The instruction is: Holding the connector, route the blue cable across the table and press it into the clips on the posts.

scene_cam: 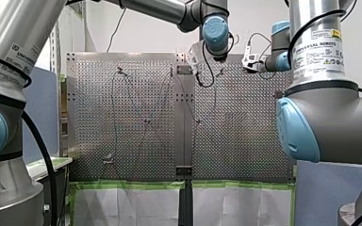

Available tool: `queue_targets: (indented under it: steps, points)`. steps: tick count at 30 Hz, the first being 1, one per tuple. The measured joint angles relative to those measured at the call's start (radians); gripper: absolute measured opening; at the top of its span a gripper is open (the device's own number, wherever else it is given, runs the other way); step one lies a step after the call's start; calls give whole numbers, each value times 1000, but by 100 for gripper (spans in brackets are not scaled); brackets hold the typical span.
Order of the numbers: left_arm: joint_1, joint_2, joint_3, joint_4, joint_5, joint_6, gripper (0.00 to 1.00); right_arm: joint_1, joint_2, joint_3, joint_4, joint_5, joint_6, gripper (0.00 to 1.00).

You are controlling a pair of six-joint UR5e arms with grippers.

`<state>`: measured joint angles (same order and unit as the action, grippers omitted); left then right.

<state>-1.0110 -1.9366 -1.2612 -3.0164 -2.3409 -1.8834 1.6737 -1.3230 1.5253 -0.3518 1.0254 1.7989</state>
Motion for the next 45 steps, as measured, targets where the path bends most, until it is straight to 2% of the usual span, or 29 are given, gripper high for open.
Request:
queue_targets:
  steps: [5,13,25,32,37,45]
  points:
    - [6,46,-46,46,26,-13,100,0,0,0,0,0,0,0]
    - [25,116,-116,116,43,-70,100,0,0,0,0,0,0,0]
    - [72,224,-224,224,41,-107,100,0,0,0,0,0,0,0]
    - [90,285,-285,285,33,-106,100,0,0,0,0,0,0,0]
    - [97,312,-334,334,6,-100,100,0,0,0,0,0,0,0]
    - [101,316,-406,406,-18,-41,100,0,0,0,0,0,0,0]
